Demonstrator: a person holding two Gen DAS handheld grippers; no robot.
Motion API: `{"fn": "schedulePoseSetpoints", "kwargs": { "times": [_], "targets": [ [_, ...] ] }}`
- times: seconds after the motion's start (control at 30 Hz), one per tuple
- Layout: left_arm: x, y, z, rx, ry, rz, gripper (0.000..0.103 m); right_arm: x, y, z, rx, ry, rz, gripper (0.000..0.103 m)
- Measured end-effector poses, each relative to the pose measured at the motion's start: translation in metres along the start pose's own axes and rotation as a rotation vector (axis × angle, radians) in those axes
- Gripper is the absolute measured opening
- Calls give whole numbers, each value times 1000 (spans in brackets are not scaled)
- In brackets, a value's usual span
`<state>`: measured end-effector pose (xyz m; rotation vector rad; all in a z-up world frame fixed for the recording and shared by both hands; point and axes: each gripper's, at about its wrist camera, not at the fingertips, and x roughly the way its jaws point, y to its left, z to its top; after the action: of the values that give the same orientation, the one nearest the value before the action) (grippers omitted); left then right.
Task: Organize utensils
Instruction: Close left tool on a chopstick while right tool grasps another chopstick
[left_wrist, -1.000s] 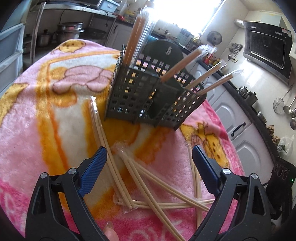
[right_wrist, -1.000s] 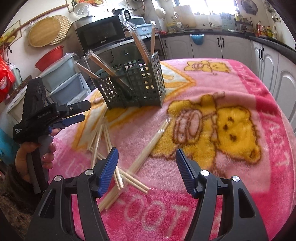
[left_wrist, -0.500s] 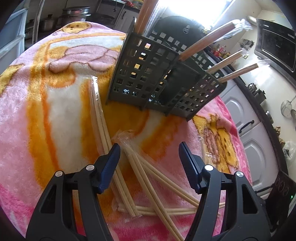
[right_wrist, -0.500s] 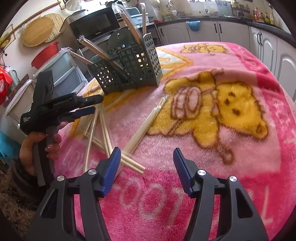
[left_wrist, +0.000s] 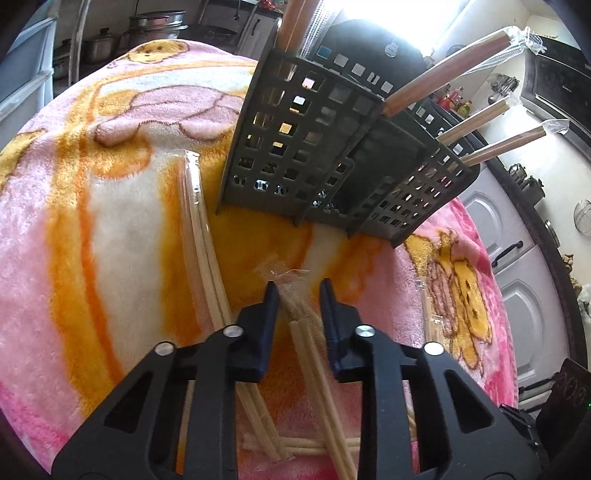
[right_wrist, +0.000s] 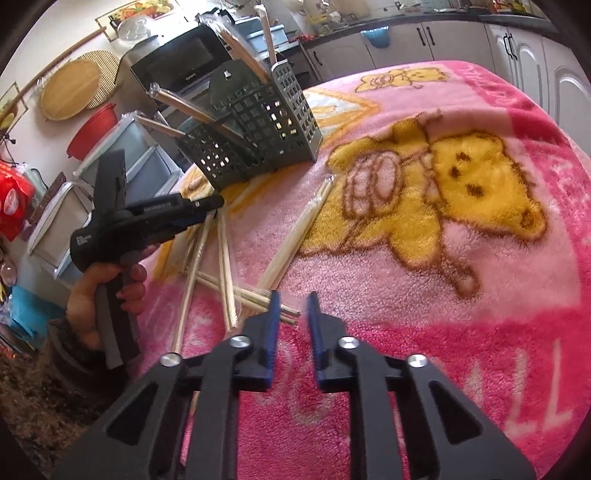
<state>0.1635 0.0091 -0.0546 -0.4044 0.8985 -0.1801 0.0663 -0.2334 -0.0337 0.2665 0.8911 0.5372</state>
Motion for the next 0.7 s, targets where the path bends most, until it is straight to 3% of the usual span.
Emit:
{"fn": "schedulePoseSetpoints", "kwargs": {
  "times": [0.4, 0.7],
  "targets": [
    [-18, 11, 3, -32, -37, -62, 2, -23, 6, 23, -69, -132, -44, 6],
    [-55, 5, 12, -21, -122, -121, 1, -53, 10, 43, -128, -261, -62, 5]
  ]
}}
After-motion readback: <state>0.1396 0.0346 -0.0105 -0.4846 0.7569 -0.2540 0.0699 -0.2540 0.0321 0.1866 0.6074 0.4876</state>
